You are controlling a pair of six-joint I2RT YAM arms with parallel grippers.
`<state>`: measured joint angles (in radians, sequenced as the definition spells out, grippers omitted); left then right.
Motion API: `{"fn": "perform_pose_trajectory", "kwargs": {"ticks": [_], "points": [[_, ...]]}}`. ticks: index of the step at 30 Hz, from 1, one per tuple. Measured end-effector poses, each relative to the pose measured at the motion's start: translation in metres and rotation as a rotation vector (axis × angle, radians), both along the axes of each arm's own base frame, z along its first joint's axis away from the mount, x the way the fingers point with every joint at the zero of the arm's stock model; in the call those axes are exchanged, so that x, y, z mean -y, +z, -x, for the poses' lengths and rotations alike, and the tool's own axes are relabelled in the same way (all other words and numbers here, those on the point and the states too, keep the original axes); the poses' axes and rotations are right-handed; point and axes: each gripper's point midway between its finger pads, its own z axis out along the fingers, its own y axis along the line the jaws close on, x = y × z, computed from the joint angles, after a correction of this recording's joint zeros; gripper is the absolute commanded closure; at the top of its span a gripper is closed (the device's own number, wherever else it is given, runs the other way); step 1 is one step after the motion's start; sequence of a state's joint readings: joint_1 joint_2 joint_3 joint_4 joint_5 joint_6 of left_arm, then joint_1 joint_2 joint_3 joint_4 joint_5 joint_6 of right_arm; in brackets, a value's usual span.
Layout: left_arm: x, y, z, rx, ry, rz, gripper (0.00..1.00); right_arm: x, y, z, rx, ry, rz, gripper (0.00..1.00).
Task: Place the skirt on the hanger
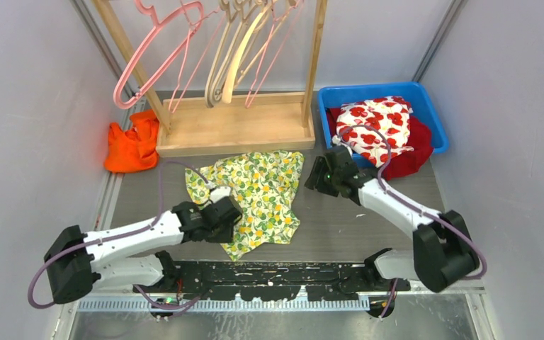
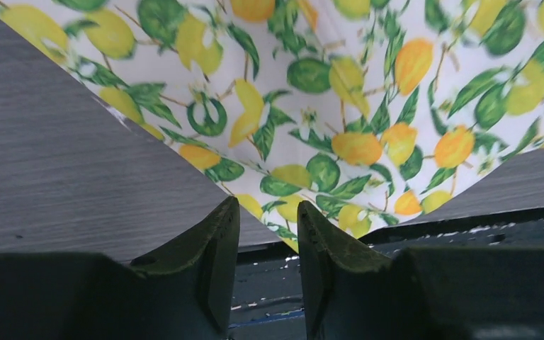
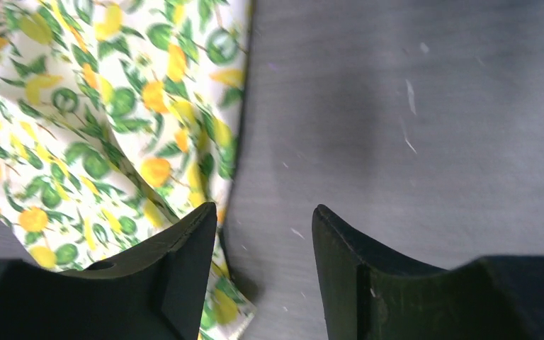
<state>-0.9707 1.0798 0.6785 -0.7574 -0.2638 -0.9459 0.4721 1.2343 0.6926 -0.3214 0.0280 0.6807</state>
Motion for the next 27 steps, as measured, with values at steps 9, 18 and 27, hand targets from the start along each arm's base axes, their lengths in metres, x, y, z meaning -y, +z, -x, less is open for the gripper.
{"fn": "perform_pose_trajectory", "kwargs": {"ticks": [9, 18, 27], "points": [[-0.005, -0.039, 0.028, -0.059, 0.036, -0.092, 0.66, -0.041, -0.012, -0.06, -0.029, 0.089, -0.046, 0.35], [0.004, -0.053, 0.025, -0.065, 0.066, -0.105, 1.0, -0.054, -0.049, -0.093, -0.095, 0.133, 0.026, 0.71], [0.008, -0.049, 0.022, -0.045, 0.077, -0.072, 1.0, -0.025, -0.058, -0.096, -0.097, 0.08, 0.175, 0.91]]}}
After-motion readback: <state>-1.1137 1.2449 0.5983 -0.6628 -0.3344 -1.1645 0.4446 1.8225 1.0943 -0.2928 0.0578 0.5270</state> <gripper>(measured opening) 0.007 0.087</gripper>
